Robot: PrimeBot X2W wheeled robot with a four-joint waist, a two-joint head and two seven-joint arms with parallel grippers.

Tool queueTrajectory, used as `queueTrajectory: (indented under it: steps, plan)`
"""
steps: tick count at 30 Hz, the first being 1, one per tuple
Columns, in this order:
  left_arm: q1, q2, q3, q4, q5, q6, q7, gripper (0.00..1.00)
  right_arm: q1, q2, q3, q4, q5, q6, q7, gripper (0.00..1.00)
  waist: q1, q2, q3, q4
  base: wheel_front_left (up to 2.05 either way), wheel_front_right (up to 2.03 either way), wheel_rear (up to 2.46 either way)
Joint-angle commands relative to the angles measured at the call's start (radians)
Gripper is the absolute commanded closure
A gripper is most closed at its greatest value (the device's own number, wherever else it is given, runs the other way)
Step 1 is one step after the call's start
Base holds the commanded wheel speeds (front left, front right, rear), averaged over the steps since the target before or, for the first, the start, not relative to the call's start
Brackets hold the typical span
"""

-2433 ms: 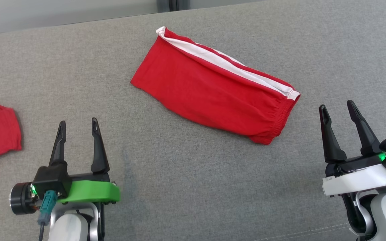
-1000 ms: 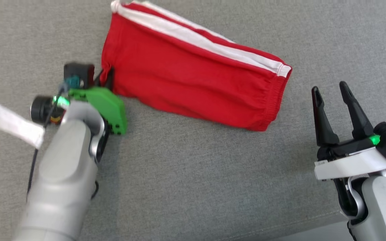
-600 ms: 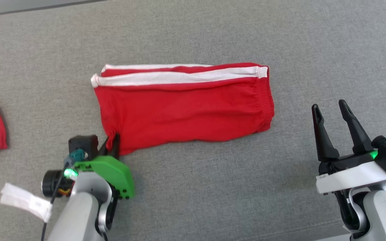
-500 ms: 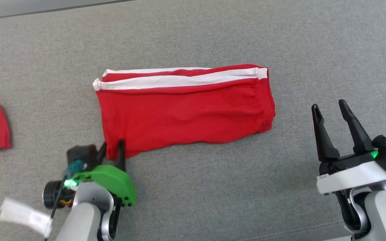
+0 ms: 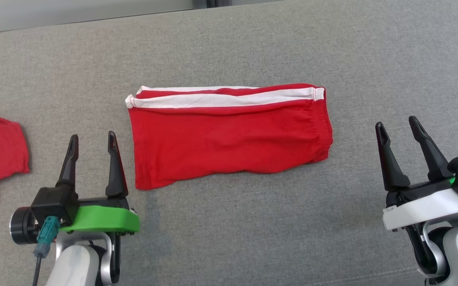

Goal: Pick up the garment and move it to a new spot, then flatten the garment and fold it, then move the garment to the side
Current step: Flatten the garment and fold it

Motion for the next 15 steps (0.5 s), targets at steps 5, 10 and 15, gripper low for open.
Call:
queueTrajectory:
  steps: [5, 10, 15]
  plan:
    - [0.025, 0.018, -0.008, -0.016, 0.012, 0.006, 0.011, 0.0, 0.016, 0.0, -0.013, -0.011, 0.0, -0.001, 0.016, 0.0, 0.0, 0.0, -0.002, 0.001, 0.0, 0.0, 0.0]
    - [0.013, 0.02, -0.018, -0.03, 0.012, 0.002, 0.02, 0.0, 0.019, -0.009, -0.029, -0.009, 0.006, -0.001, 0.032, 0.0, 0.0, 0.0, 0.01, 0.018, 0.0, 0.0, 0.0]
    - [-0.035, 0.004, -0.038, -0.048, 0.022, 0.0, 0.016, 0.0, -0.037, -0.04, -0.014, 0.019, 0.019, -0.001, 0.086, 0.0, 0.0, 0.0, 0.064, 0.073, 0.0, 0.0, 0.0]
